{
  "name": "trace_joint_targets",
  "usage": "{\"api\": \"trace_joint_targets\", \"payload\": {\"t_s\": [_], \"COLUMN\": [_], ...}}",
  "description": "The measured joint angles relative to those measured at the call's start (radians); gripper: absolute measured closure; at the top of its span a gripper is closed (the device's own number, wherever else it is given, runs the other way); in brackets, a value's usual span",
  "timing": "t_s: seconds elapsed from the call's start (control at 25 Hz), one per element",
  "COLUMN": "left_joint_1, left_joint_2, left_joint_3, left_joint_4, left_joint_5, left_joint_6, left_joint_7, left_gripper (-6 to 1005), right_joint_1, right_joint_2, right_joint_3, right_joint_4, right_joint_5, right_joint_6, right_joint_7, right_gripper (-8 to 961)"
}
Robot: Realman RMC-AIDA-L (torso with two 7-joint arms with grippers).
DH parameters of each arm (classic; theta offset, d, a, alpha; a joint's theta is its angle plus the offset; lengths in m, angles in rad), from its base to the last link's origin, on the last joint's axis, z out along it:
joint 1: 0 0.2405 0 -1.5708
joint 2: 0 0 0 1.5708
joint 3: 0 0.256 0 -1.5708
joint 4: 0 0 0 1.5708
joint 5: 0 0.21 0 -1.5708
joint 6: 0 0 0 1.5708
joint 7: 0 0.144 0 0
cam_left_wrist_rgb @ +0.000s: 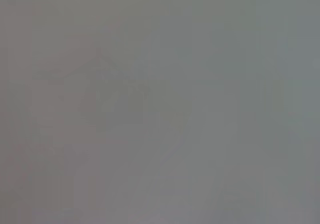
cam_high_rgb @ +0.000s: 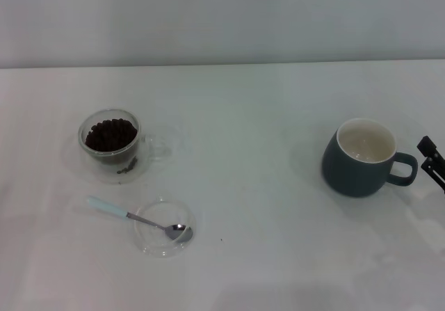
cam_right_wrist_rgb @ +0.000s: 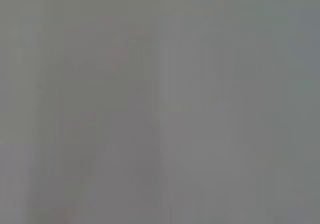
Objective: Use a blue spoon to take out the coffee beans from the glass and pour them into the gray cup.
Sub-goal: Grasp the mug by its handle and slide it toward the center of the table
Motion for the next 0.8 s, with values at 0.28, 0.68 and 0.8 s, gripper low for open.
{"api": "trace_joint_targets", "payload": {"t_s": [0.28,0.68,0.8], "left_joint_1": [0.0,-0.007,-0.008], "left_joint_2": [0.0,0.0,0.0], "left_joint_3": [-0.004,0.0,0.001], "left_joint_4": [0.0,0.0,0.0], "left_joint_5": [0.0,0.0,0.0], "left_joint_6": [0.0,0.0,0.0], "left_joint_7": [0.011,0.012,0.012], "left_gripper": [124,124,124], "right_joint_1": [-0.006,0.001,0.003], "right_joint_2": [-0.001,0.0,0.0], "right_joint_3": [-0.017,-0.031,-0.031], "right_joint_4": [0.011,-0.012,-0.043], "right_joint_5": [-0.015,-0.027,-0.029], "right_joint_6": [0.022,0.183,0.242], "right_joint_7": [0.007,-0.005,-0.032], "right_gripper": [106,108,109]}}
